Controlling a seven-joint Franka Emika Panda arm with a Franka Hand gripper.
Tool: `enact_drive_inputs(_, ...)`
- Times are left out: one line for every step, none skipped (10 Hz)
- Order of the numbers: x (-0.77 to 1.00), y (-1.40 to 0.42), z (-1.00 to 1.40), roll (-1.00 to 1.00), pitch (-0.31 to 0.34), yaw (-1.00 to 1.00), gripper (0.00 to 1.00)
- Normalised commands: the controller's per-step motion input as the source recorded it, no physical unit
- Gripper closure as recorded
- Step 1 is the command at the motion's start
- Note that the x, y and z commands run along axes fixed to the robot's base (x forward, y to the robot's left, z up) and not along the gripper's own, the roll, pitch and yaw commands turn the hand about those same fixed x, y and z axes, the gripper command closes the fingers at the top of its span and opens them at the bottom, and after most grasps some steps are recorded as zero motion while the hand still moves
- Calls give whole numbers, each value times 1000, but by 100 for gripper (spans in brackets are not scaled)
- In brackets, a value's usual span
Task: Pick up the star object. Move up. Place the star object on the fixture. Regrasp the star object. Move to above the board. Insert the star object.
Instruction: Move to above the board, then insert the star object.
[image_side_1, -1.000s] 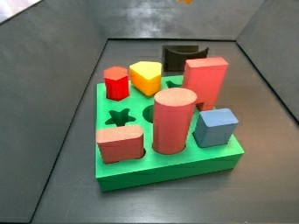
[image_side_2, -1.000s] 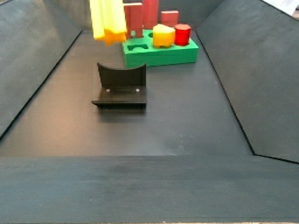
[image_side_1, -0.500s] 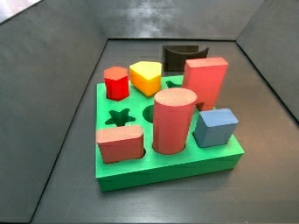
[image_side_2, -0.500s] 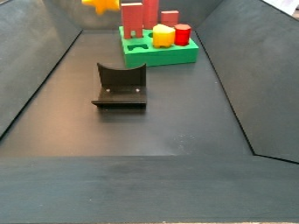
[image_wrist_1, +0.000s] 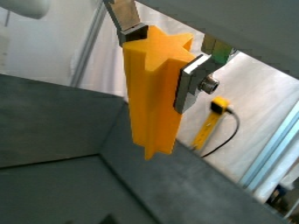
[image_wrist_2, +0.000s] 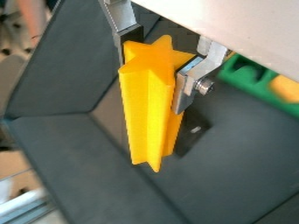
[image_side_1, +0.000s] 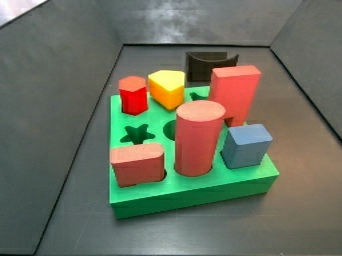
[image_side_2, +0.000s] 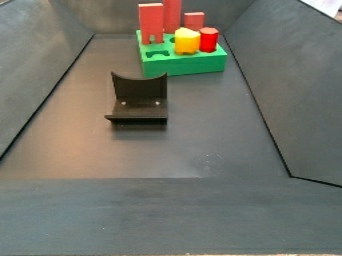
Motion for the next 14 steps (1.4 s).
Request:
enact_drive_inputs(-727,-1000,-85,-1000,-123,-91,100)
enact_drive_inputs(-738,-1000,-77,-1000,-130,-93,100)
enact_drive_inputs(-751,-1000,-76,-1000,-132,-96,100)
enact_drive_inputs(-770,-1000,-84,-1000,-132,-101,100)
enact_drive_inputs(-804,-1000,-74,-1000,-135,-107,100)
enact_drive_inputs(-655,-757,-56,-1000,-142,-113,100)
enact_drive_inputs(-439,-457,-41,-1000,-144,-116,100)
enact_drive_inputs(-270,-246,-20,-1000,-133,-118,100)
enact_drive_inputs(-141,-100,-17,-788,-90,-87,100)
enact_drive_inputs(-87,-42,-10,-553,-63,-52,100)
enact_drive_inputs(-56,-25,-3,-366,-42,-36,100)
enact_drive_inputs(-37,-14,-4,-239,-27,-24,100)
enact_drive_inputs(0,-77,-120,-41,-33,0,100)
enact_drive_inputs(-169,-180,-337,-139,-137,-117,100)
